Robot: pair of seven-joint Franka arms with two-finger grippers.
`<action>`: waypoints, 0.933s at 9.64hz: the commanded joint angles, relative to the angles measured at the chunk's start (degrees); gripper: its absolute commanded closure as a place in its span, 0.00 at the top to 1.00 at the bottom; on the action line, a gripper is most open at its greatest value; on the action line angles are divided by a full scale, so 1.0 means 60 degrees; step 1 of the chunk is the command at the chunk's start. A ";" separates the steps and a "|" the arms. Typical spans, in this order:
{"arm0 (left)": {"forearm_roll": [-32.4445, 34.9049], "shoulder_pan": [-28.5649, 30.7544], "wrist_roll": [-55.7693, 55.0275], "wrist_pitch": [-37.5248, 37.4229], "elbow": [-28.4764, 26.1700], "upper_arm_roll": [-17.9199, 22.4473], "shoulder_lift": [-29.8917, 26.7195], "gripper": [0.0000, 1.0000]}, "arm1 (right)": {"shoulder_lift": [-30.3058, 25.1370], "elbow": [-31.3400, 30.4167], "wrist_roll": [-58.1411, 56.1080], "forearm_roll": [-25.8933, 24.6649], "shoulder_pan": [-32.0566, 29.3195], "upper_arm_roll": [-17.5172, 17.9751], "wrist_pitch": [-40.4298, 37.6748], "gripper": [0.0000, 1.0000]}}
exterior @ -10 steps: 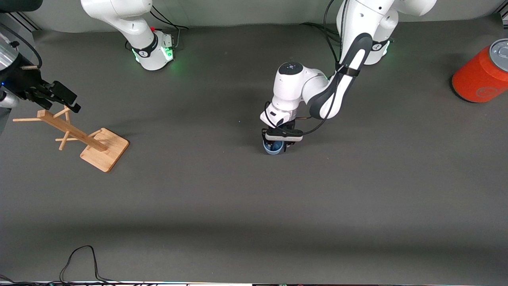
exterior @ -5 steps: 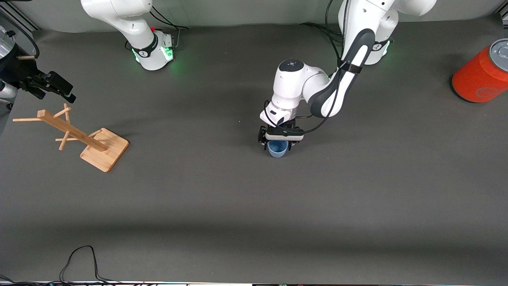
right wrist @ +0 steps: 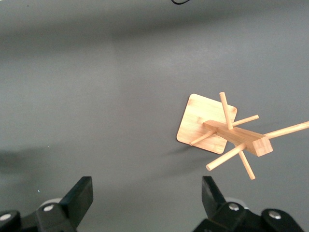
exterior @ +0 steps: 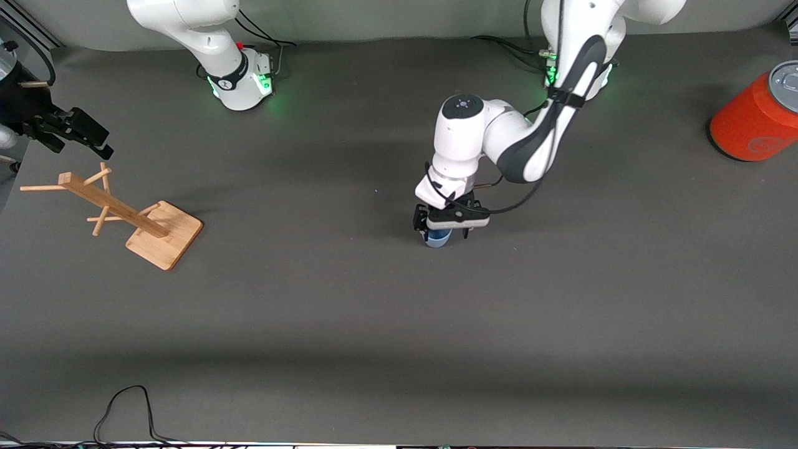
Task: Rotate and upright cup with both arms
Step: 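Open the left gripper and lift it off the upright cup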
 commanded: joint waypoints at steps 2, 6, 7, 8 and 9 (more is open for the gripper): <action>-0.1957 0.0945 0.3568 -0.3857 0.2464 -0.0153 -0.0278 1.00 | -0.0002 0.0550 0.0120 0.0286 0.0053 -0.0031 -0.0529 1.00; -0.2529 0.3519 0.8385 -0.6763 0.2514 -0.0124 -0.2018 1.00 | 0.0247 0.1180 0.0076 0.0742 0.0053 0.0012 -0.1833 1.00; -0.2630 0.3976 0.9048 -0.7276 0.2427 -0.0051 -0.2442 1.00 | 0.0306 0.1180 0.0076 0.0742 0.0053 0.0027 -0.1833 1.00; -0.2733 0.4372 0.9620 -0.7557 0.2223 0.0239 -0.2824 1.00 | 0.0364 0.1195 0.0061 0.0713 0.0039 0.0027 -0.1819 1.00; -0.2922 0.4304 1.0075 -0.7618 0.1829 0.0909 -0.3335 1.00 | 0.0365 0.1253 0.0061 0.0712 0.0038 0.0070 -0.1819 1.00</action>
